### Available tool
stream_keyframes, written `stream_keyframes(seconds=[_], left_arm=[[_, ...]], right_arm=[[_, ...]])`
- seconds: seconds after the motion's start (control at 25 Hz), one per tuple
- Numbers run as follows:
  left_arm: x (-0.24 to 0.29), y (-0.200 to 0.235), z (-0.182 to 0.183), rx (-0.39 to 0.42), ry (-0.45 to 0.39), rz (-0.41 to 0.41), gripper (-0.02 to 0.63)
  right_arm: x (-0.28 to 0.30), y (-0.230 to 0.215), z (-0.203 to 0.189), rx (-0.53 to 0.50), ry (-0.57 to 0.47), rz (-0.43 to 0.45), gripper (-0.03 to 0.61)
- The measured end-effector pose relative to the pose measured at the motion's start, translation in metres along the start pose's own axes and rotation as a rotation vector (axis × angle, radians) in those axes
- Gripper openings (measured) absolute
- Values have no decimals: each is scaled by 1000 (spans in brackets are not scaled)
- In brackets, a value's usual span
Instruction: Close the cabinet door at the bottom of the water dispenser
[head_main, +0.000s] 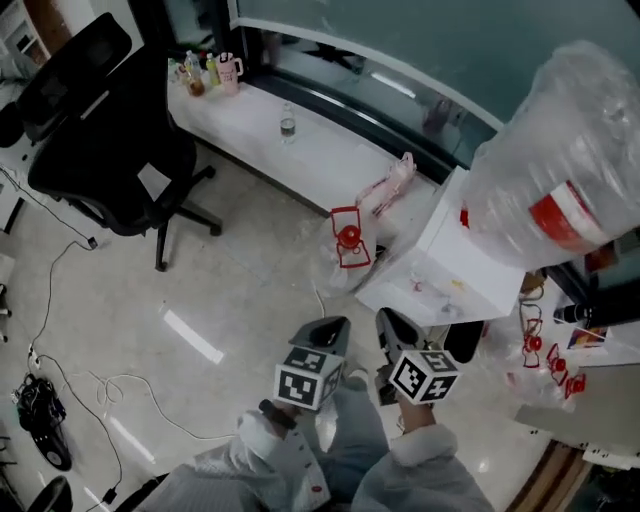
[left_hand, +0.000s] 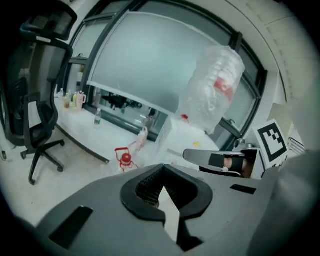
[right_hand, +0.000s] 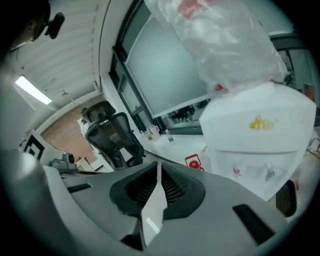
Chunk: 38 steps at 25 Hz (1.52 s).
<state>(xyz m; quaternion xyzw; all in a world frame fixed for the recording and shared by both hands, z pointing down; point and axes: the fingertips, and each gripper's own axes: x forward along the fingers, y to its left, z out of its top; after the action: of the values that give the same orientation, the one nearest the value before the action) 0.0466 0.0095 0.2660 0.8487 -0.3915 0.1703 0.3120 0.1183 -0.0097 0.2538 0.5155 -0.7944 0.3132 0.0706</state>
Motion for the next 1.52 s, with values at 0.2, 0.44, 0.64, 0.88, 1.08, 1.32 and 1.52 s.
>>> stream_keyframes(seconds=[0.2,0.44,0.64,0.88,1.08,1.32,1.52], left_arm=[[-43,-40,68,99,-144,-76,11],[-90,-82,119,238,-277,-146,11],[-114,-108,122,303,-317,-181,11],[-122,-123,119,321,-325,-189,11],[-131,-122,125,314,-347,-182,11],[-132,-119,122,295,-342,-185,11],[-133,-117,119,300,-338,-184,11]], right_arm=[[-49,69,67,-196,-145,70,21],[-96,118,107,-280,-260,115,18],[-126,135,119,-333,-307,115,17],[-144,138,134,-363,-339,109,15],[-146,139,135,-366,-325,107,15],[-143,147,132,-381,-311,124,15],[-139,149,127,-379,-300,131,14]])
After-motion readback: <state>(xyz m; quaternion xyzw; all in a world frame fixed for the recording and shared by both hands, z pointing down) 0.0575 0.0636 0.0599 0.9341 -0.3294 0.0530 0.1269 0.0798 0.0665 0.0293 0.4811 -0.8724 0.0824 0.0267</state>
